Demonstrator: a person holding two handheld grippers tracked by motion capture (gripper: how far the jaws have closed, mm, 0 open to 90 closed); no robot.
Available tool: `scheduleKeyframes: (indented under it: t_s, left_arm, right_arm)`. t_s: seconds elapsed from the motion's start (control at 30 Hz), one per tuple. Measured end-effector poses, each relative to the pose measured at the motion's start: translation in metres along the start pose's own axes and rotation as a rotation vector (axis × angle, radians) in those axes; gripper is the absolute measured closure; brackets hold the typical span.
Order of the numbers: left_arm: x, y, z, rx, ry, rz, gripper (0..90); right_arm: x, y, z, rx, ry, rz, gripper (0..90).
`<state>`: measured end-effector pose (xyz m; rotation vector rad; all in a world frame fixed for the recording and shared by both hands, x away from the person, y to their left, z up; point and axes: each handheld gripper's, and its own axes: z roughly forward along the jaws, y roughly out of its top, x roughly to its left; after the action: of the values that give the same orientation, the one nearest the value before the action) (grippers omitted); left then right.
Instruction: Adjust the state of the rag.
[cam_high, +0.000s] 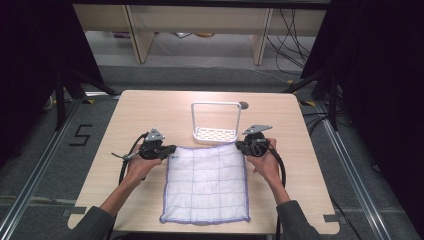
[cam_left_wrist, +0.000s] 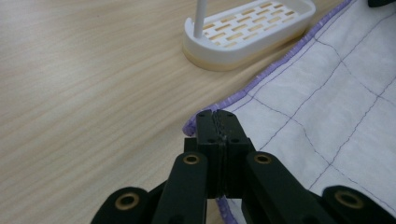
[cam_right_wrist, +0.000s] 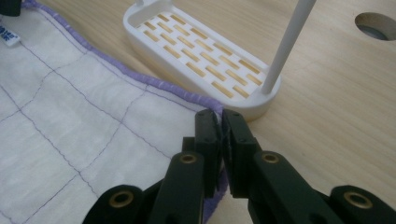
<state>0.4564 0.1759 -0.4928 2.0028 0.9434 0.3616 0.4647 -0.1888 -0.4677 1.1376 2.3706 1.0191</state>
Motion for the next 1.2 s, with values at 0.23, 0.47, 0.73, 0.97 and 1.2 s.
scheduleKeyframes:
  t_s: [0.23,0.47,0.73,0.97,1.2]
  left_arm:
    - [0.002,0.006,-0.007,-0.059,-0.007,-0.026,88.4]
    - [0.001,0.022,-0.028,-0.107,-0.030,0.008,88.5]
    - [0.000,0.032,-0.045,-0.163,-0.037,0.018,88.5]
    - [-0.008,0.017,-0.058,-0.158,-0.098,0.016,88.5]
    - [-0.031,0.000,-0.078,-0.151,-0.144,0.055,88.5]
  right_arm:
    - [-0.006,0.005,-0.014,-0.045,0.010,-0.006,85.8]
    - [-0.004,0.012,-0.029,-0.097,0.017,-0.023,85.9]
    - [0.011,0.025,-0.045,-0.153,0.024,-0.065,85.9]
    - [0.015,0.012,-0.056,-0.140,0.034,-0.076,85.9]
    - [0.026,-0.006,-0.073,-0.153,0.043,-0.123,85.9]
